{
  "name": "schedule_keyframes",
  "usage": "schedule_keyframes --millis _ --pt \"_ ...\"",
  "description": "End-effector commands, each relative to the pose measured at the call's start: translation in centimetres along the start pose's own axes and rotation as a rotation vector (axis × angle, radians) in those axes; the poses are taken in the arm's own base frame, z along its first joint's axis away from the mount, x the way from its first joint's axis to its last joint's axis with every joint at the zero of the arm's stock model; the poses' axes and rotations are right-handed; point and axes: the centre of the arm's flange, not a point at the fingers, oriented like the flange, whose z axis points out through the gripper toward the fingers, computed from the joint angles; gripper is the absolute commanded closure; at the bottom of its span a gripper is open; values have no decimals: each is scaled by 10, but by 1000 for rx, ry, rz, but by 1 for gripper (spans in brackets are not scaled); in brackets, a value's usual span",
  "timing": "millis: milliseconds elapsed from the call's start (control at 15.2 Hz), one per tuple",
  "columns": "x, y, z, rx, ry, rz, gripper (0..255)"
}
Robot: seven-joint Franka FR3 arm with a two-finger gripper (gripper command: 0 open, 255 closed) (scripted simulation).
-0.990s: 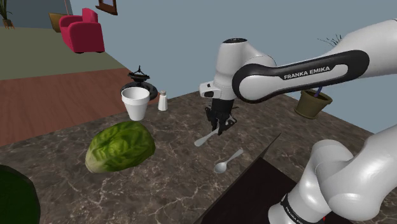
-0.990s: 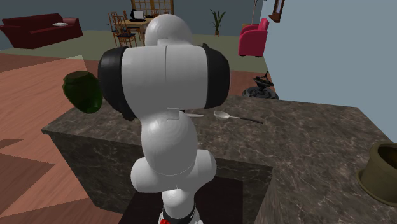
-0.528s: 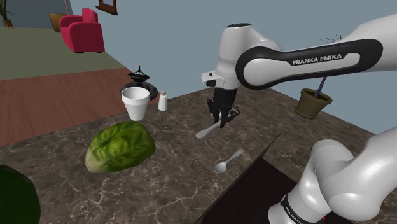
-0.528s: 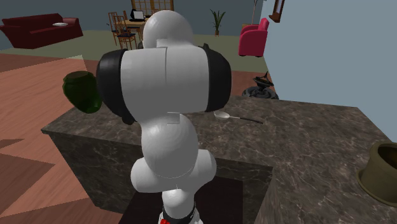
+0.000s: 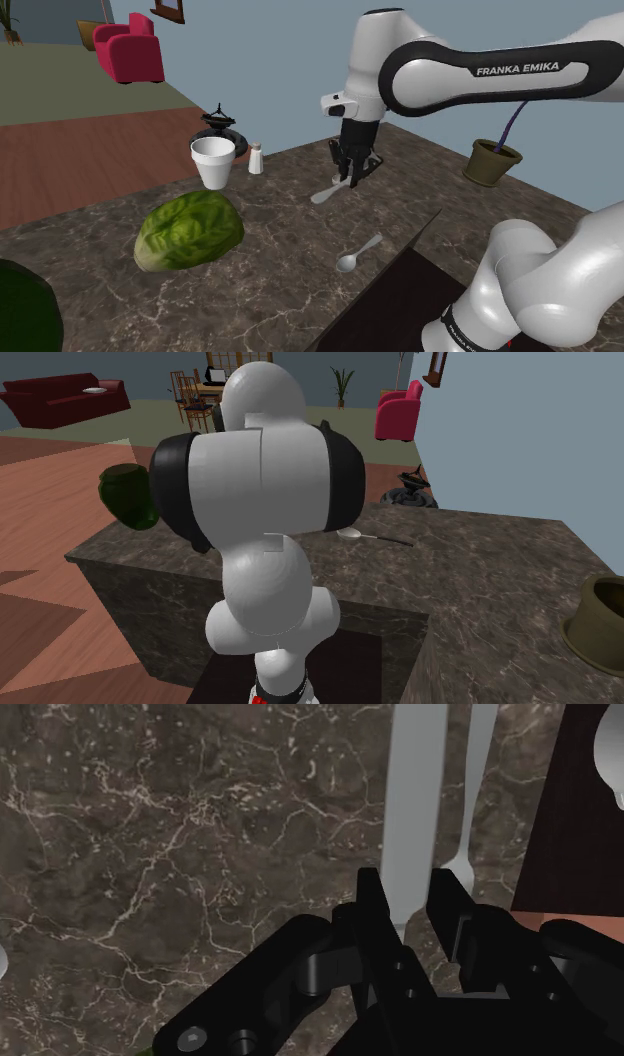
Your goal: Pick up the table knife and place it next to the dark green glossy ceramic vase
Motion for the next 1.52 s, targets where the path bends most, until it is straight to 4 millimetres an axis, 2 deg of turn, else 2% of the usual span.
schedule_keyframes --millis 0,1452 --pt "-1 0 -10 0 0 0 255" --pt "-11 -6 -126 0 0 0 255"
